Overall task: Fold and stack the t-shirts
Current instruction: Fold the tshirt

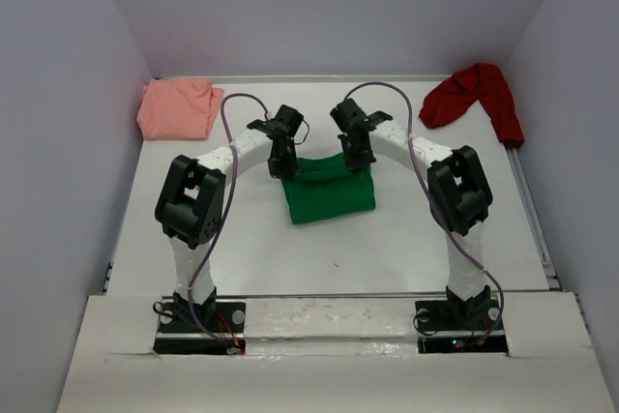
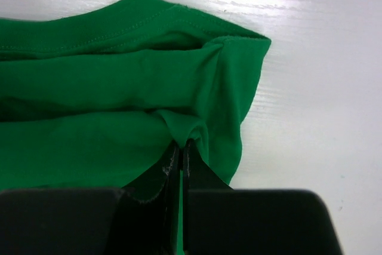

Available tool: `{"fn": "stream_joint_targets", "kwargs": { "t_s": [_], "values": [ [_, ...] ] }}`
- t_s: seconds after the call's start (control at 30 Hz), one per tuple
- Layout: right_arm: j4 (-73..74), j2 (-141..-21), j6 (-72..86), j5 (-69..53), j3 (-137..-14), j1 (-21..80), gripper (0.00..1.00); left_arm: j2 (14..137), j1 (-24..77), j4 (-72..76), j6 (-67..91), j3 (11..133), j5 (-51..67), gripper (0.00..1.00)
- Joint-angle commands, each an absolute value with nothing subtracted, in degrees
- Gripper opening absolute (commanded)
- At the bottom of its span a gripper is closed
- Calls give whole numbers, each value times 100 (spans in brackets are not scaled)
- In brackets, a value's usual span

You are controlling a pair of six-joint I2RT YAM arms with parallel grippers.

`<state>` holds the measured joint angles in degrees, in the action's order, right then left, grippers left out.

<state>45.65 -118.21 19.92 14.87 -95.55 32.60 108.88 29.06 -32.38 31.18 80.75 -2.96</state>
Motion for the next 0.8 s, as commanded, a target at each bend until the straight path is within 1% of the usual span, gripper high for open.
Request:
{"fn": "stream_joint_targets", "kwargs": {
  "t_s": [0.0,0.13,0.53,0.77],
  "values": [
    [4210,-11874,1696,1362,-9896,3138,0,10889,2786,-3138,2830,8490,-272,0],
    [4184,-11988,1582,1564,-10037,3076,0,11048,2742,-3234,2795,8666,-351,0],
    [4403,-11672,1450,2109,-10590,3076,0,10705,2716,-3428,2742,9088,-826,0],
    [4491,-12277,1257,2198,-11135,2936,0,11153,2532,-3471,2716,9474,-677,0]
  ]
}}
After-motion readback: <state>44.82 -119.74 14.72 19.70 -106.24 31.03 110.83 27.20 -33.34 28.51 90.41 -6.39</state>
